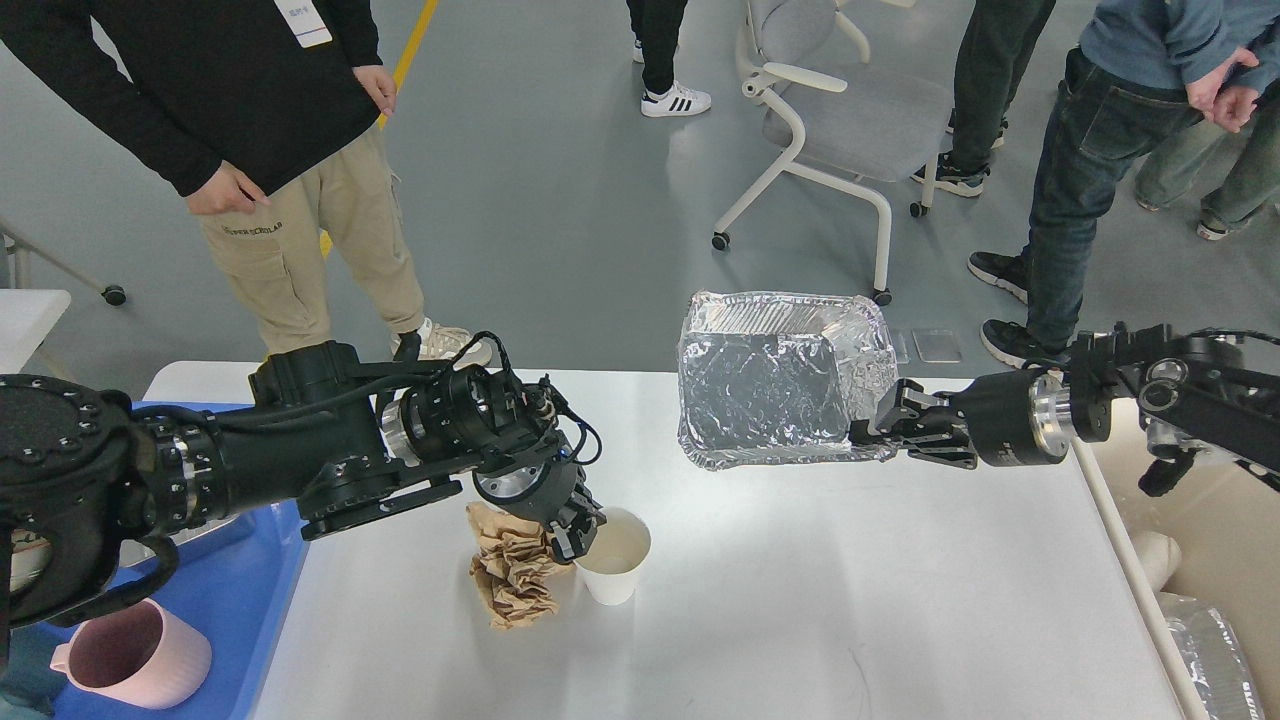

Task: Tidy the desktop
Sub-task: 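Grasp the white paper cup with the left gripper, then lift the paper cup and carry it over the foil tray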

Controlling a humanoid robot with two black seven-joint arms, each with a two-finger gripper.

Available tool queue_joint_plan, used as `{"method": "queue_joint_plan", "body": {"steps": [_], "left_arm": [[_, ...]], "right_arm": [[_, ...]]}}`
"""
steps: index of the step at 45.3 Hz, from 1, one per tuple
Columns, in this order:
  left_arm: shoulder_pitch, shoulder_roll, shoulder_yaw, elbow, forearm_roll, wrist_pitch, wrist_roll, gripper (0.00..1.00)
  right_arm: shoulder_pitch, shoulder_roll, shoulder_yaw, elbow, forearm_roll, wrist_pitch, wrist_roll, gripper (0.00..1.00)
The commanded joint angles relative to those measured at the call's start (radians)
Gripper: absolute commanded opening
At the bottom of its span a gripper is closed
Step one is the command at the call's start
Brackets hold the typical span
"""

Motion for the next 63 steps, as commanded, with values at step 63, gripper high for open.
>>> {"method": "queue_joint_plan", "body": {"steps": [63], "left_arm": [[0.499,0.874,-1.02,-0.571,-0.25,-0.002,-0.052,0.02]], "right_arm": [[-0.025,-0.002,-0.023,-0.041,-0.011,-0.006,-0.008,0.0]]}}
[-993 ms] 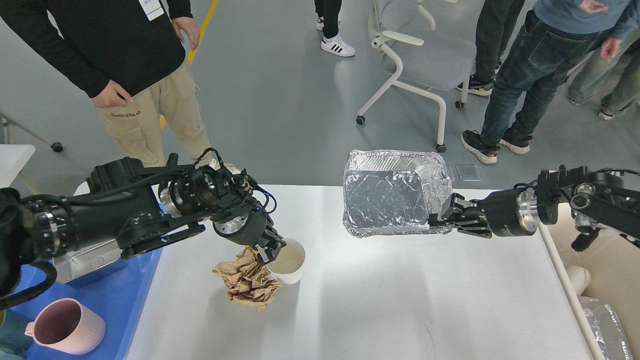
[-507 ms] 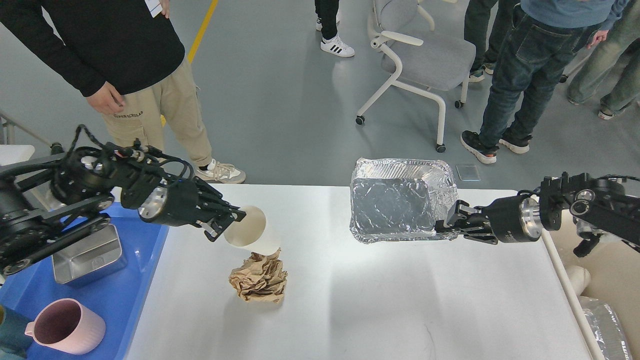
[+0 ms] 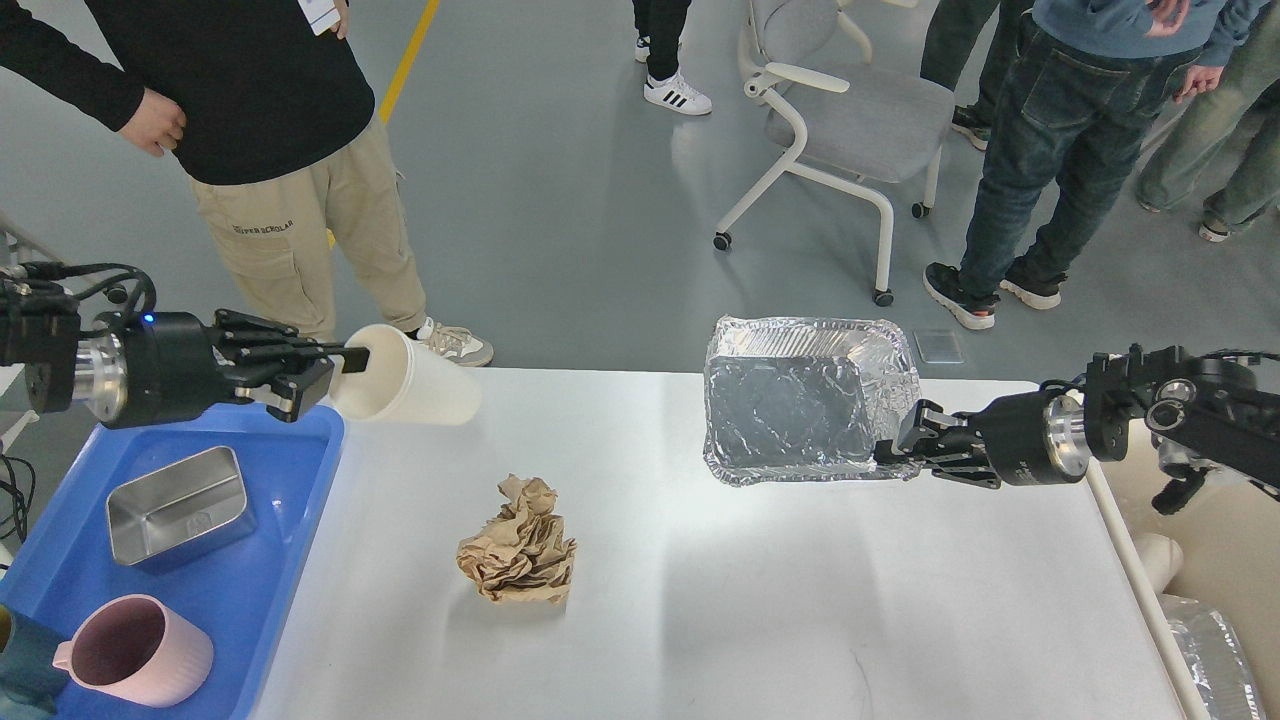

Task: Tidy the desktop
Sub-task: 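Lift the paper cup and carry it over the foil tray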

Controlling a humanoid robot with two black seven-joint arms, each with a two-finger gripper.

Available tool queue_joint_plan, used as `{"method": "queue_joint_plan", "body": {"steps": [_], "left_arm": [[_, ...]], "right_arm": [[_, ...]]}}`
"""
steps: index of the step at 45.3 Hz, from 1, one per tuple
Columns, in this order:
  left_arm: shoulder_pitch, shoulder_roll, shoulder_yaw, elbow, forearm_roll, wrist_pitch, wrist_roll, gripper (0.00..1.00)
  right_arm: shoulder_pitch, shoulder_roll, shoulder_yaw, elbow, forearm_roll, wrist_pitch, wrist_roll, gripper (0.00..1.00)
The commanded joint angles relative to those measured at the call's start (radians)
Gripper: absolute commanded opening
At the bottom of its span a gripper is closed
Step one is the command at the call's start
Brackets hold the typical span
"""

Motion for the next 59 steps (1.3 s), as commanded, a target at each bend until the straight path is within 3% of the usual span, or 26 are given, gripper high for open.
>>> {"method": "queue_joint_plan", "body": {"steps": [1,7,16,32,42,59], "left_arm": [[-0.06,-0.008,-0.022,0.002,-0.017,-0.048,-0.004,0.02],[-0.208,-0.038,-0.009,0.008,-0.015,-0.176,0.0,0.02],[-0.461,-0.199,0.048,0.022,-0.007,-0.335,0.009,0.02],[-0.842,-0.436,0.335,0.114,-0.003,-0.384,0.014,0.03],[-0.913,-0.627,0.487,0.253,0.078,-0.375,0.014,0.04],[-0.917,-0.927,0.541,0.479,0.163,-0.345,0.016,0.04]], "right_arm": [[0.005,0.0,0.0,0.008,0.001,0.003,0.0,0.0],[0.008,0.001,0.0,0.019,-0.001,0.004,0.0,0.0],[0.008,0.012,-0.001,0.023,-0.005,0.003,0.0,0.0],[0.011,0.018,-0.001,0.025,-0.017,0.004,-0.002,0.0],[0.026,0.008,-0.003,0.06,-0.027,0.003,-0.002,0.0],[0.042,-0.026,-0.001,0.097,-0.027,0.004,-0.002,0.0]]}}
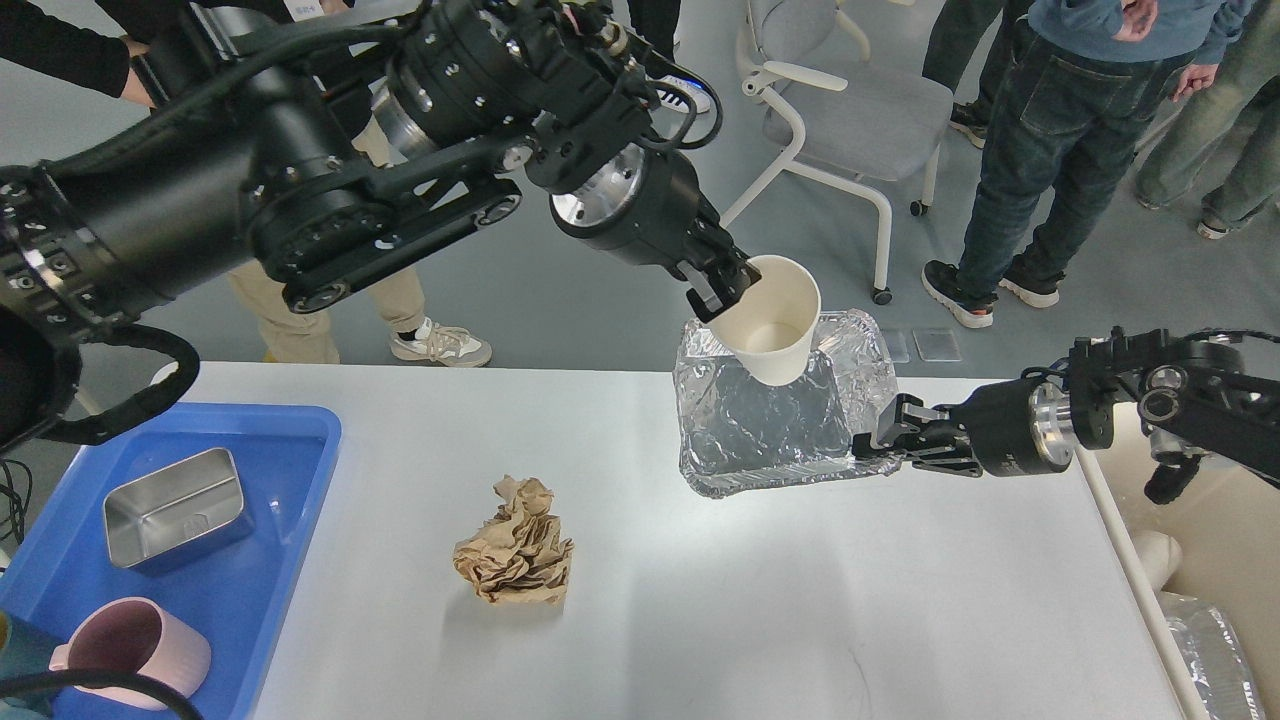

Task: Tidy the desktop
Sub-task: 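Lift the paper cup and carry it over the foil tray, then lower the cup into the foil tray and open the left gripper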

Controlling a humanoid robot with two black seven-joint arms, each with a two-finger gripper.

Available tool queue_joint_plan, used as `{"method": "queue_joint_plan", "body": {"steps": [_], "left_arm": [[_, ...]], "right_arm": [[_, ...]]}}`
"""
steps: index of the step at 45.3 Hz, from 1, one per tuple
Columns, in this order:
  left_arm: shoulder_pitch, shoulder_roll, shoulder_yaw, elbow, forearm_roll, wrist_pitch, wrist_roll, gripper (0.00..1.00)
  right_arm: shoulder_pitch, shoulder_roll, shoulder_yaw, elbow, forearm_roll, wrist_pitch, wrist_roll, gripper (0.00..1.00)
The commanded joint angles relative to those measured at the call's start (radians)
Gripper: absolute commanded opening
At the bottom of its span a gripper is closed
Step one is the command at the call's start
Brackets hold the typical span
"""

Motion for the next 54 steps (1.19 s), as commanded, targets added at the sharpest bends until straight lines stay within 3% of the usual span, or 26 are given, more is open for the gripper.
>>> {"method": "queue_joint_plan", "body": {"steps": [1,13,24,27,36,39,54], "left_arm": [[0.001,-0.076,0.042,0.063,0.019,0.024,0.0,0.04],[0.012,-0.154,0.177,0.142,0.018,0.117,0.011,0.05],[0.024,-0.165,0.178,0.155,0.009,0.127,0.031,0.1],[0.029,-0.165,0.172,0.155,0.004,0.127,0.043,0.19],[0.044,-0.162,0.161,0.155,-0.033,0.15,0.098,0.69],[0.045,-0.159,0.163,0.155,-0.053,0.164,0.103,0.81],[0.05,-0.139,0.143,0.155,-0.062,0.186,0.104,0.87]], "right_arm": [[0.001,-0.006,0.001,0.004,0.0,0.001,0.0,0.0],[0.007,-0.023,0.003,0.035,0.0,-0.001,0.0,0.0],[0.007,-0.044,0.004,0.045,0.0,-0.001,0.002,0.0],[0.007,-0.044,0.004,0.045,0.0,-0.001,0.002,0.0],[0.007,-0.048,0.003,0.053,0.0,-0.001,0.002,0.0],[0.005,-0.048,0.001,0.053,0.0,-0.001,0.0,0.0],[0.002,-0.048,0.001,0.058,0.0,-0.002,0.0,0.0]]}}
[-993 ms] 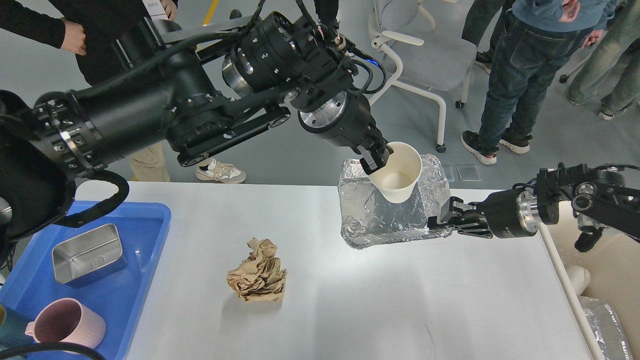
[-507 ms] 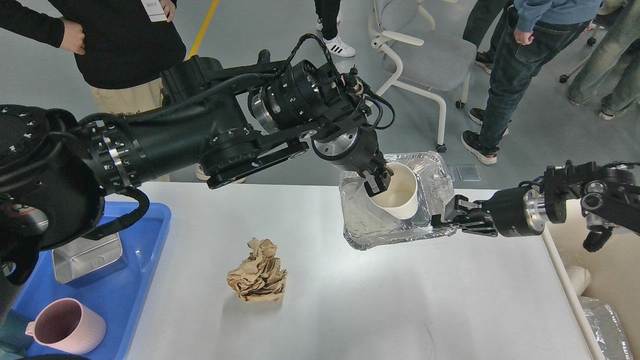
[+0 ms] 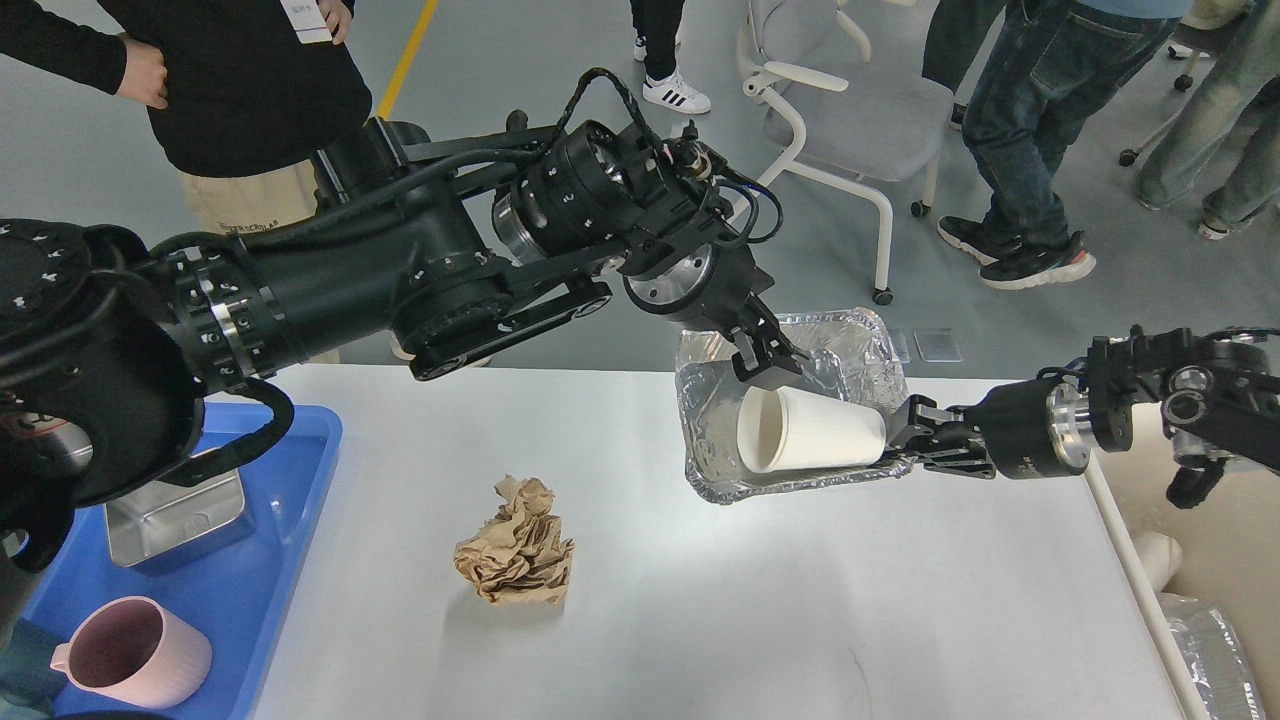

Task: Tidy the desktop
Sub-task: 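Lower the cup into the foil tray and open the left gripper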

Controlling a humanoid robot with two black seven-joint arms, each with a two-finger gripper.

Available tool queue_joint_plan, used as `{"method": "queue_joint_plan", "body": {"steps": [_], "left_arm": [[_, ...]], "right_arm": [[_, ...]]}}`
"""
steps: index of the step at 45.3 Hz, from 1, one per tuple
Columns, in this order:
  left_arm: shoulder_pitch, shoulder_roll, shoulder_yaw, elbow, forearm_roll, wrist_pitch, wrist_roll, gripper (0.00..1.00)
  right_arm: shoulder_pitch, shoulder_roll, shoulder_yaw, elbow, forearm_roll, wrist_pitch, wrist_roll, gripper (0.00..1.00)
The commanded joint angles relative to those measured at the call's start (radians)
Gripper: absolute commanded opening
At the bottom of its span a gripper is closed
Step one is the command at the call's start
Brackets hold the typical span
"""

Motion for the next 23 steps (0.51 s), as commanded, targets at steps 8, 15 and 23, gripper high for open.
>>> {"method": "queue_joint_plan", "body": {"steps": [8,15,23], "left_arm": [[0.004,0.071,-0.079,-0.005,-0.075,0.0,0.025,0.91],[0.062,0.22,-0.145,-0.02,-0.163,0.0,0.058,0.92],[0.191,0.45,-0.257,-0.104,-0.273,-0.001,0.23,0.92]], "right_arm": [[0.0,-0.003,-0.002,0.001,0.0,-0.001,0.0,0.0],[0.0,-0.021,0.0,0.0,0.0,-0.001,0.002,0.0],[0.0,-0.038,0.003,0.001,0.002,-0.001,0.002,0.0]]}}
